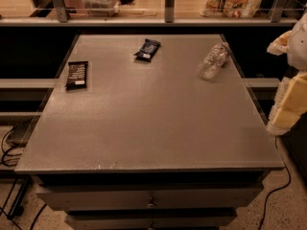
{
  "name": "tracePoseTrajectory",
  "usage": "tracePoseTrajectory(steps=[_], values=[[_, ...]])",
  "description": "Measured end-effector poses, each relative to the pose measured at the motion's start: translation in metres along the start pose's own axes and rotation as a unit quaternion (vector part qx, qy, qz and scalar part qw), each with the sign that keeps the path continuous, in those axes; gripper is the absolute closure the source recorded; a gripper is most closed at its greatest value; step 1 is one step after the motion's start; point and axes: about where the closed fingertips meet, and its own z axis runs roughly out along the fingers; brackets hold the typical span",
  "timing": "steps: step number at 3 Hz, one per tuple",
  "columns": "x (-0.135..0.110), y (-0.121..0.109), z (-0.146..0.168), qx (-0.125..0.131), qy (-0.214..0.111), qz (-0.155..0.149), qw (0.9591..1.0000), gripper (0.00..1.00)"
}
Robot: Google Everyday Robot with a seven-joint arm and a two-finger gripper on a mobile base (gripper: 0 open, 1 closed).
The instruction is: Move water bottle near rxbar chocolate
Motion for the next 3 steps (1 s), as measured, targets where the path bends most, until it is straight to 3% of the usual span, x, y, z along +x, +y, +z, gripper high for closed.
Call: tracePoseTrajectory(steps=[1,2,3], values=[[0.000,0.000,0.000,0.001,0.000,0.000,1.0000,0.00],[-0.004,-0.019,0.002,0.023,-0.006,0.016,0.9996,0.00],[-0.011,-0.053,0.011,0.049,-0.029,0.049,0.9972,0.00]])
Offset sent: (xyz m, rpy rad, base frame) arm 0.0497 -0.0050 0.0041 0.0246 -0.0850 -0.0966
